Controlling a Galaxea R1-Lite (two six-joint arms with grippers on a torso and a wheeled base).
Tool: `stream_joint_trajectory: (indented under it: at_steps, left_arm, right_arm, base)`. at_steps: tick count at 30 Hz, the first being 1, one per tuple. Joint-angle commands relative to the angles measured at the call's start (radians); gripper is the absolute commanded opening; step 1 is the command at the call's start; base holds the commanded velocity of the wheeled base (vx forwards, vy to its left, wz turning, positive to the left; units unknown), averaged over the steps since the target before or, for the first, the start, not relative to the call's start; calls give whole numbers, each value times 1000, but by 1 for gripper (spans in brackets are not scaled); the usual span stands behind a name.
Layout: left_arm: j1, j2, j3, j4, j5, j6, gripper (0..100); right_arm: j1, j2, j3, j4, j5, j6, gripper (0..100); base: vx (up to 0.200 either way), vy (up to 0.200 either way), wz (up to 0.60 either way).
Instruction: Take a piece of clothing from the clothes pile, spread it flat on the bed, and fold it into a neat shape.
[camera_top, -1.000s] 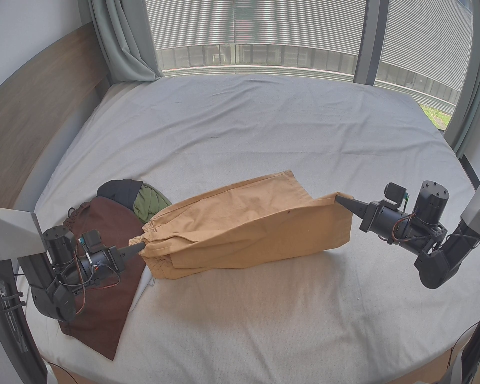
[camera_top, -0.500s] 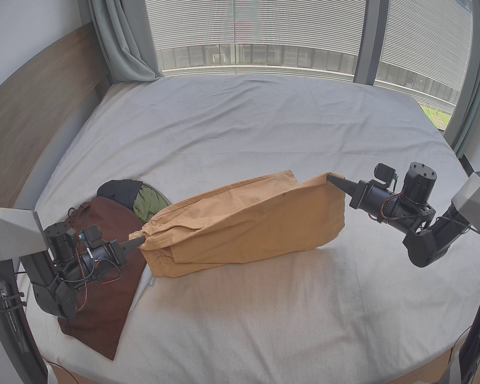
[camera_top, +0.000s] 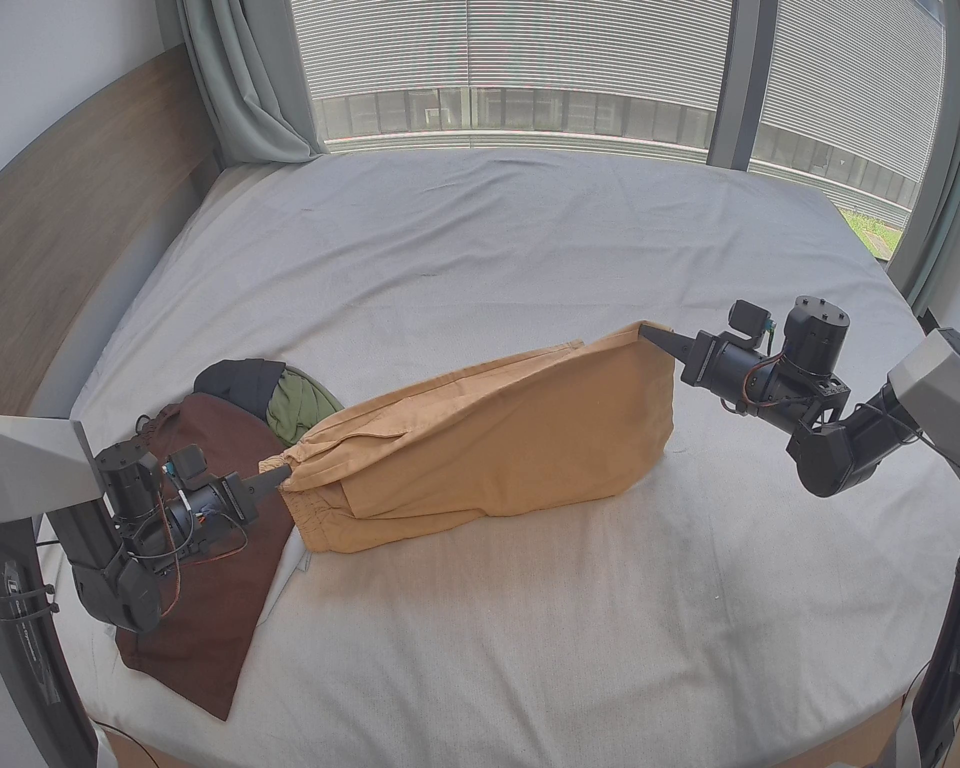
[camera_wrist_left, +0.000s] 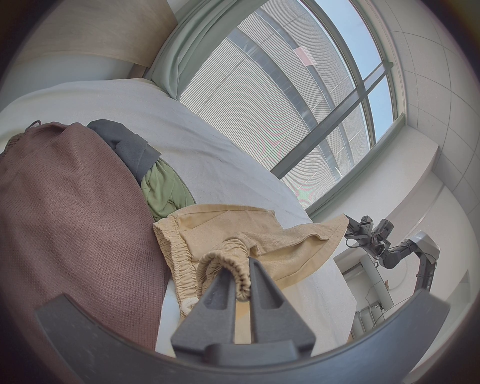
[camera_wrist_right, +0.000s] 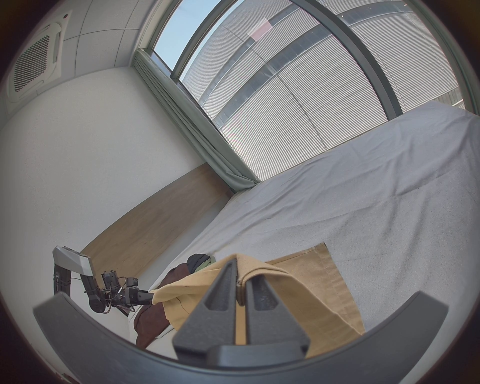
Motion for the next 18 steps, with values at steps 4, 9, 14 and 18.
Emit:
stream_joint_trajectory:
  at_steps: [4, 9, 14, 18]
  left_arm:
    - [-14, 30, -38, -1, 11, -29, 0]
    - [-31, 48, -62, -1, 48, -42, 0]
    - [-44, 60, -84, -1, 73, -72, 0]
    - [-49, 85, -98, -2, 76, -72, 0]
  right_arm:
    - [-1, 55, -90, 52, 0, 0, 0]
    - [-7, 93, -142, 68, 0, 0, 0]
    - [-7, 116, -180, 79, 0, 0, 0]
    - [-6, 133, -208, 82, 0, 0, 0]
  base:
    - [0, 0, 0]
    - [0, 0, 0]
    - [0, 0, 0]
    - [0, 0, 0]
